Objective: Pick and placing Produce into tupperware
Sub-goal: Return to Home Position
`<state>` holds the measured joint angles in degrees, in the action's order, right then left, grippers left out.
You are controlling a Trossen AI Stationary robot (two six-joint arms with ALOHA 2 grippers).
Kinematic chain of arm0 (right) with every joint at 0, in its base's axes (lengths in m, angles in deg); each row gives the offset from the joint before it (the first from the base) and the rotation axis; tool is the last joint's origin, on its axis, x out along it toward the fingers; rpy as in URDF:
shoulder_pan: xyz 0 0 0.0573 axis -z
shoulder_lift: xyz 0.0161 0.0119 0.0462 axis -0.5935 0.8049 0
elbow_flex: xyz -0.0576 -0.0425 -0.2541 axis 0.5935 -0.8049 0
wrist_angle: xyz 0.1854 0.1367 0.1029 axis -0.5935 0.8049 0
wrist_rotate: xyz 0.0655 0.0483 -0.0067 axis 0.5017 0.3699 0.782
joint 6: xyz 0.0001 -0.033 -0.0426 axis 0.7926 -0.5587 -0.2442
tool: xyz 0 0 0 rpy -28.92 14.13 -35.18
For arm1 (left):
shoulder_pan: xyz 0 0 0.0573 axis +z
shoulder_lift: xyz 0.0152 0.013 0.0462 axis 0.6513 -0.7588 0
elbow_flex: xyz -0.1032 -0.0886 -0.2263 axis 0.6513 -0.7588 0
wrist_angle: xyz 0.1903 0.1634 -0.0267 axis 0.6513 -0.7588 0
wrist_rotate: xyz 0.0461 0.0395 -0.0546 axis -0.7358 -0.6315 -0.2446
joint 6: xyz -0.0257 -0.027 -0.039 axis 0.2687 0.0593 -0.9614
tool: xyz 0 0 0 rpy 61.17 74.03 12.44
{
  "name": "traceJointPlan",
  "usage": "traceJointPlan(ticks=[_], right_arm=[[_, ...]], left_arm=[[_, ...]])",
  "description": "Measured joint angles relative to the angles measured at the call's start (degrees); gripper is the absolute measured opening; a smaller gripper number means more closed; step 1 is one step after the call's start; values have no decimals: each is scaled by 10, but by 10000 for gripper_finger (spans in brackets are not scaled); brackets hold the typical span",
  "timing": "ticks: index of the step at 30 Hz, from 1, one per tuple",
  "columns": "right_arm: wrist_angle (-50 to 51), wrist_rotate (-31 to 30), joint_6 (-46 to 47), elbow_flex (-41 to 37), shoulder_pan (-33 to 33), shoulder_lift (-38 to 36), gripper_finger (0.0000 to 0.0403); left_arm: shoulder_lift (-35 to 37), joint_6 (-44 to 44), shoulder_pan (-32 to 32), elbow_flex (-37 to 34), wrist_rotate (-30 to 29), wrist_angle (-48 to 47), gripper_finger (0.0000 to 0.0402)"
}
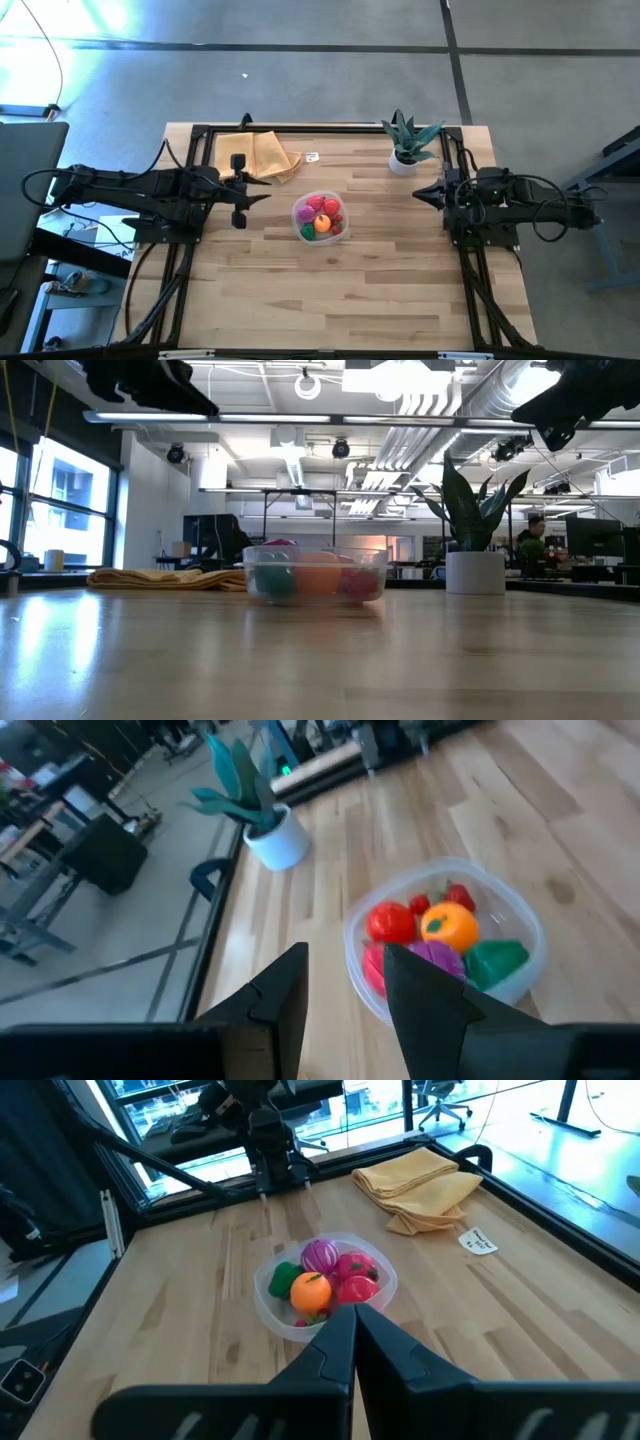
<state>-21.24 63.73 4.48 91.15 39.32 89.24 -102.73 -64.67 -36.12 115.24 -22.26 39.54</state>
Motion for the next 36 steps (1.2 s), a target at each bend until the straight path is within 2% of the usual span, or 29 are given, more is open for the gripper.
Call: traceJointPlan(ticks=[6,10,13,23,26,31,36], right_arm=[[0,-8,43,0,0,0,0],[0,-1,26,0,0,0,0],[0,2,17,0,0,0,0],[5,3,12,0,0,0,0],[-3,3,12,-4,0,0,0],[-70,25,9,-66,0,-16,0],[-95,27,15,-91,0,-38,0]], left_arm=[[11,20,0,61,0,-8,120],[52,45,0,124,0,-41,119],[96,49,0,134,0,-84,119],[274,17,0,10,1,-102,120],[310,6,0,-24,1,-102,120],[359,-2,0,-81,1,-97,120],[396,-10,0,-101,7,-90,120]])
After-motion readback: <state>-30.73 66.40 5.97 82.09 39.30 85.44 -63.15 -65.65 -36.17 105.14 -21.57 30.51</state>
